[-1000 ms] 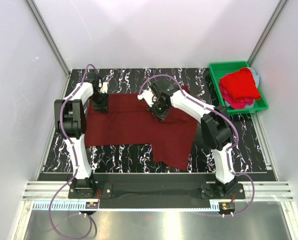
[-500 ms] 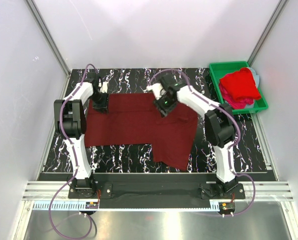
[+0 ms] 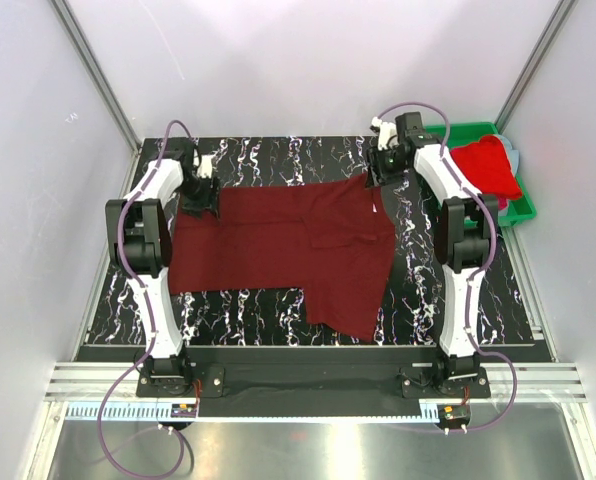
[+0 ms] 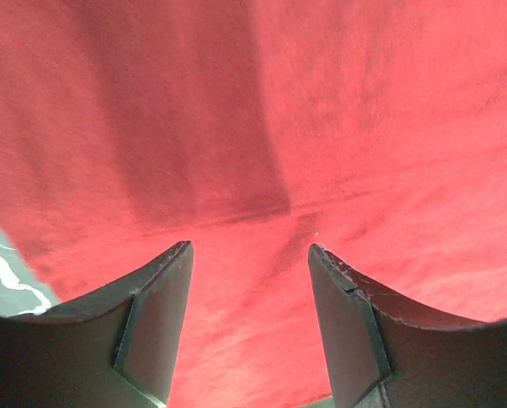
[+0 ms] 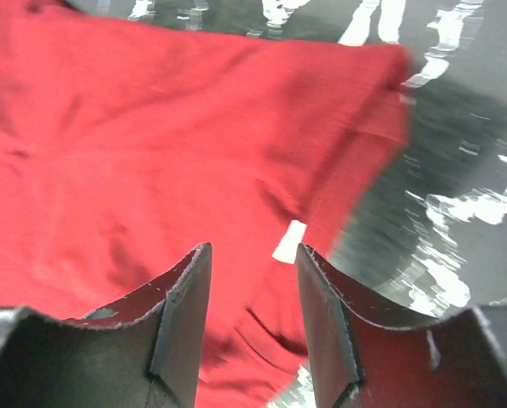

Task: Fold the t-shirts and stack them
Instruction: Fold the tshirt

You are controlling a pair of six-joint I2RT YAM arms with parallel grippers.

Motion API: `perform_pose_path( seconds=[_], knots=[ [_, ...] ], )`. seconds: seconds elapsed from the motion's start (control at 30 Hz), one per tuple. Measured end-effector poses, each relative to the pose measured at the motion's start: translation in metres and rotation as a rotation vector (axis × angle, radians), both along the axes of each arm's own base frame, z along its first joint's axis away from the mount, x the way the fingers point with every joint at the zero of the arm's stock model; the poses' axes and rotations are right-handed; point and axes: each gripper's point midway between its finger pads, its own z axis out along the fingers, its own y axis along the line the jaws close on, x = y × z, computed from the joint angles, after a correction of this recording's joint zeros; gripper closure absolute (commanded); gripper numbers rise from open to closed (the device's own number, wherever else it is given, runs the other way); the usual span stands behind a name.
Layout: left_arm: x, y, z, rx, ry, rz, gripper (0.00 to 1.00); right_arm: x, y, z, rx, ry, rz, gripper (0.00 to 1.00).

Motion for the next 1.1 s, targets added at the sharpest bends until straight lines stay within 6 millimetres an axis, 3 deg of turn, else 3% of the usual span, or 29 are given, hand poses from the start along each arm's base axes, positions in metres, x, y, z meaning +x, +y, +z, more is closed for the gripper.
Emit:
perform_pose_path(
  seconds=[0.2,0.33,0.43,0.67,0.83,1.1],
  knots=[
    [0.019,0.016,-0.004,0.018,-0.022,0.034,0.39,-0.007,0.032,-0.019,0.136,0.084,0.052,0.48],
    [0.023,0.024,-0.022,0.041,0.008,0.049,0.39,-0.005,0.042,-0.029,0.196,0.124,0.056,0.47],
    [0.028,0.028,-0.02,0.057,0.001,0.059,0.39,-0.002,0.045,-0.039,0.22,0.15,0.048,0.45],
    [0.043,0.033,-0.024,0.089,-0.013,0.07,0.38,0.007,0.033,-0.071,0.242,0.213,-0.012,0.42],
    [0.052,0.035,-0.024,0.107,-0.03,0.074,0.37,0.015,0.017,-0.071,0.249,0.208,-0.057,0.41],
    [0.065,0.028,-0.024,0.123,-0.053,0.061,0.35,0.033,0.01,-0.069,0.235,0.169,-0.08,0.39]
  ],
)
